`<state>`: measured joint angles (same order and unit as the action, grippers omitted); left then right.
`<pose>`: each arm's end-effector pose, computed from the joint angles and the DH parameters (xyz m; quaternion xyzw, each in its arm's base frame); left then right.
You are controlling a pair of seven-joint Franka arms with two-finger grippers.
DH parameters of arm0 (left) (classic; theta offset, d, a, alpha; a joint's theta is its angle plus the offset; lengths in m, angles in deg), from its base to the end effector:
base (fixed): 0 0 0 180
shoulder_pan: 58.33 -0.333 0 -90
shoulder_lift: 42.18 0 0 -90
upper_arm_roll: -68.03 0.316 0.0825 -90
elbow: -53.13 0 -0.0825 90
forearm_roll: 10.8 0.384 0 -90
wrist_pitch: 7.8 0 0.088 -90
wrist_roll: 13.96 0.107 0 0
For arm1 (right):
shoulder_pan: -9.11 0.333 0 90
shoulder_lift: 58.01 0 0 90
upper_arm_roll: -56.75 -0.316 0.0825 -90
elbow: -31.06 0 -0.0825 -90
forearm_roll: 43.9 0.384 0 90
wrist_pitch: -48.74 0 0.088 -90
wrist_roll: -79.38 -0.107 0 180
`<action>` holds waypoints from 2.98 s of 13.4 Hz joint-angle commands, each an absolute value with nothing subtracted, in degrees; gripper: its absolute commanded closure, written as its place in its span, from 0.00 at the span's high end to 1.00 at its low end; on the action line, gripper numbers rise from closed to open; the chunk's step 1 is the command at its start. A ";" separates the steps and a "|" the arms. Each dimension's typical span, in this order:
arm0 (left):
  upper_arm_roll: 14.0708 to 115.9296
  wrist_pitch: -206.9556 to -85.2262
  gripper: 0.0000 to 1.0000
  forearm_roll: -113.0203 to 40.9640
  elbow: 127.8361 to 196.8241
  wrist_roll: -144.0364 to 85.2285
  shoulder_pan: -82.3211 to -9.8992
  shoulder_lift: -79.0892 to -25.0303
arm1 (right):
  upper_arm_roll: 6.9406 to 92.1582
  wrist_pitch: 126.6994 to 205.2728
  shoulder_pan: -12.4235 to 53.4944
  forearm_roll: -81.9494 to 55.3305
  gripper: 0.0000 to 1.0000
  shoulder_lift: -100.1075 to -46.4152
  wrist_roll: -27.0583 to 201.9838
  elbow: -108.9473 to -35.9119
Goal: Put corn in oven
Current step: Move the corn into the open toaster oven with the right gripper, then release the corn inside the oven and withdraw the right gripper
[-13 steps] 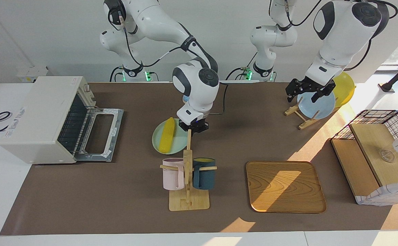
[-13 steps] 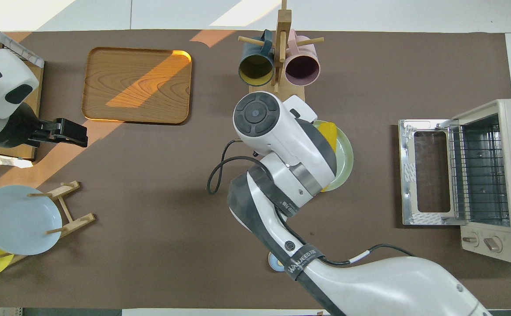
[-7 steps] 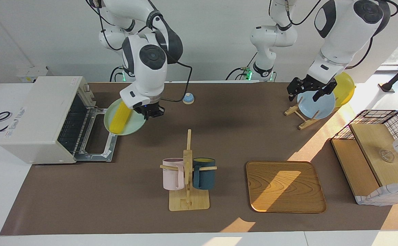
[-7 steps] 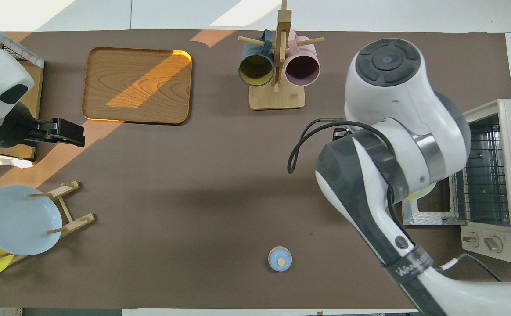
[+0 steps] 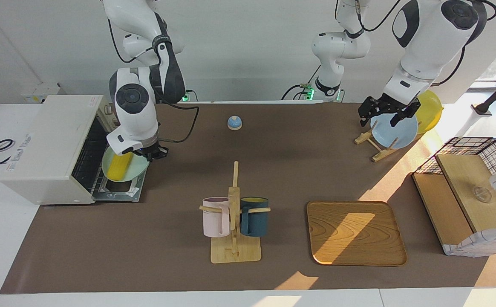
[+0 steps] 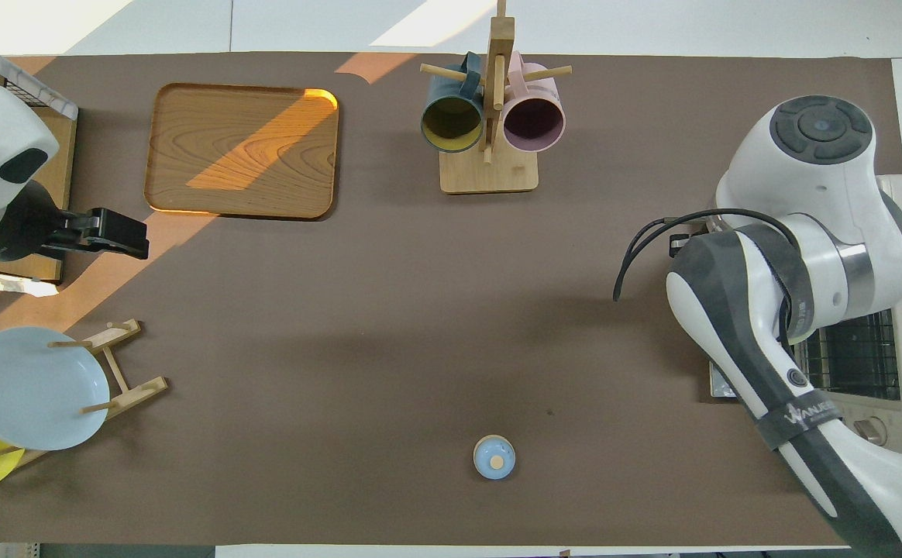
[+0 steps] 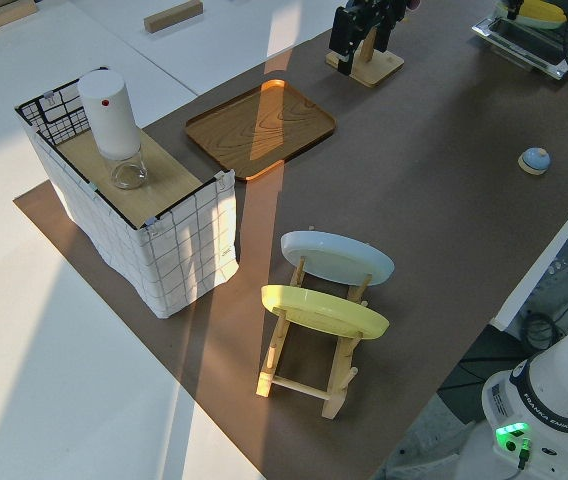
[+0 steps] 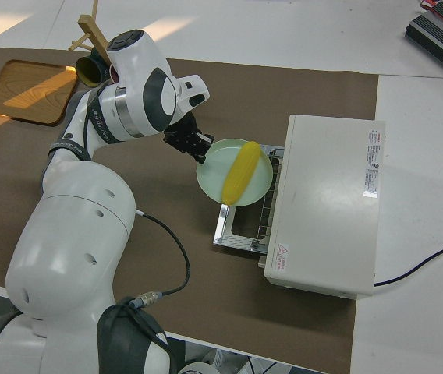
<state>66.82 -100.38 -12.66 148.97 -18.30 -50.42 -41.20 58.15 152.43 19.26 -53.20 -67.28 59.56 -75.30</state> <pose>0.5429 -0.0906 0.5897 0.9988 -0.0406 -0.0216 0.0136 0.5739 0.0753 0.4180 0.9892 -0.0685 -0.0812 0.1015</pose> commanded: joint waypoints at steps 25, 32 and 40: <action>66.89 -101.49 1.00 -11.59 151.04 -18.09 -50.50 -39.36 | 56.49 157.90 11.20 -49.35 0.24 -64.51 68.77 -79.78; 66.89 -101.49 1.00 -11.59 151.04 -18.09 -50.50 -39.36 | 56.49 176.27 12.89 -45.66 0.00 -61.26 65.75 -96.29; 66.89 -101.49 1.00 -11.59 151.04 -18.09 -50.50 -39.36 | 56.57 179.61 11.66 -45.66 0.00 -62.31 66.37 -100.86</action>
<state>66.82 -100.38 -12.65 148.97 -18.30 -50.42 -41.19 56.82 178.24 12.43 -46.49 -63.07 66.23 -99.35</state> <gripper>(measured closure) 0.000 0.991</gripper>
